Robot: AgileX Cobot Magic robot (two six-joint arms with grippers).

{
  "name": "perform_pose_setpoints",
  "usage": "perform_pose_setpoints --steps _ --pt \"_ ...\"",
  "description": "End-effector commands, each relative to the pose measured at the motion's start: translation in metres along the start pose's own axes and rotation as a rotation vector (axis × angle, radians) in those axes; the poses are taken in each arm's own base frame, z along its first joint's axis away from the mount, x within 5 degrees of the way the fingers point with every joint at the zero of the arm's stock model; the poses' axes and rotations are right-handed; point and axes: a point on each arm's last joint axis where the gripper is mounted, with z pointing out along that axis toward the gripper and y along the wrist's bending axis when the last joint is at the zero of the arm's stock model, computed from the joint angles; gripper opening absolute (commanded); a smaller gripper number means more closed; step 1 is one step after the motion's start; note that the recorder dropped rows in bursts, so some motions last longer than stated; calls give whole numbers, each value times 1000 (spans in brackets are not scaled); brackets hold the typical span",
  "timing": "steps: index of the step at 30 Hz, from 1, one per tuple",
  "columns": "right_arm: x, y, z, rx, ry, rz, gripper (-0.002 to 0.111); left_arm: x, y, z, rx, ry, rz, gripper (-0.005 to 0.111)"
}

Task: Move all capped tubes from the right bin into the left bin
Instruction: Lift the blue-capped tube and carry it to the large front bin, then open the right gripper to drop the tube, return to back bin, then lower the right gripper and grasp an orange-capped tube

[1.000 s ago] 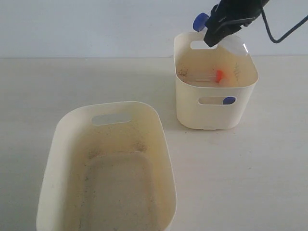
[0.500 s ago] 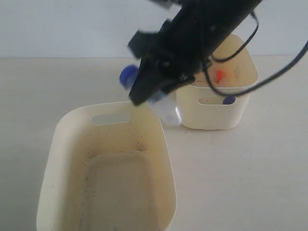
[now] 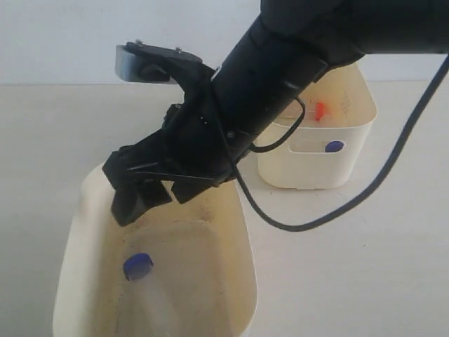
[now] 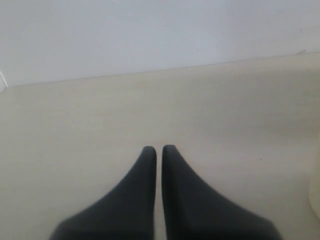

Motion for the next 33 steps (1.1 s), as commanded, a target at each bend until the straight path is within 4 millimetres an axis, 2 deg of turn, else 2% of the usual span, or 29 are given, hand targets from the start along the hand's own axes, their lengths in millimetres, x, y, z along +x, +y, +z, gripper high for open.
perform_pose_setpoints --steps 1,3,5,7,9,11,13,18,22,24,29,33 --pt "-17 -22 -23 207 -78 -52 44 -3 0 0 2 -18 -23 4" --pt "-27 -39 -41 331 -106 -87 31 -3 0 0 2 -18 -23 4" --pt "-39 -58 -62 445 -121 -115 26 -3 0 0 2 -18 -23 4" --pt "-49 -82 -83 542 -87 -106 29 -3 0 0 2 -18 -23 4" --pt "-58 -105 -96 586 -49 -94 38 -3 0 0 2 -18 -23 4" --pt "-67 -127 -105 604 -3 -119 47 -3 0 0 2 -18 -23 4" --pt "-75 -149 -108 611 57 -175 49 -3 0 0 2 -18 -23 4" --pt "-85 -203 -100 549 29 -121 49 -3 0 0 2 -18 -23 4" --pt "-78 -247 -82 535 62 -49 49 -3 0 0 2 -18 -23 4" --pt "-74 -263 -70 515 78 -19 49 -3 0 0 2 -18 -23 4" --pt "-63 -287 -34 473 140 15 49 -3 0 0 2 -18 -23 4" --pt "-62 -292 -23 442 128 9 49 -3 0 0 2 -18 -23 4"
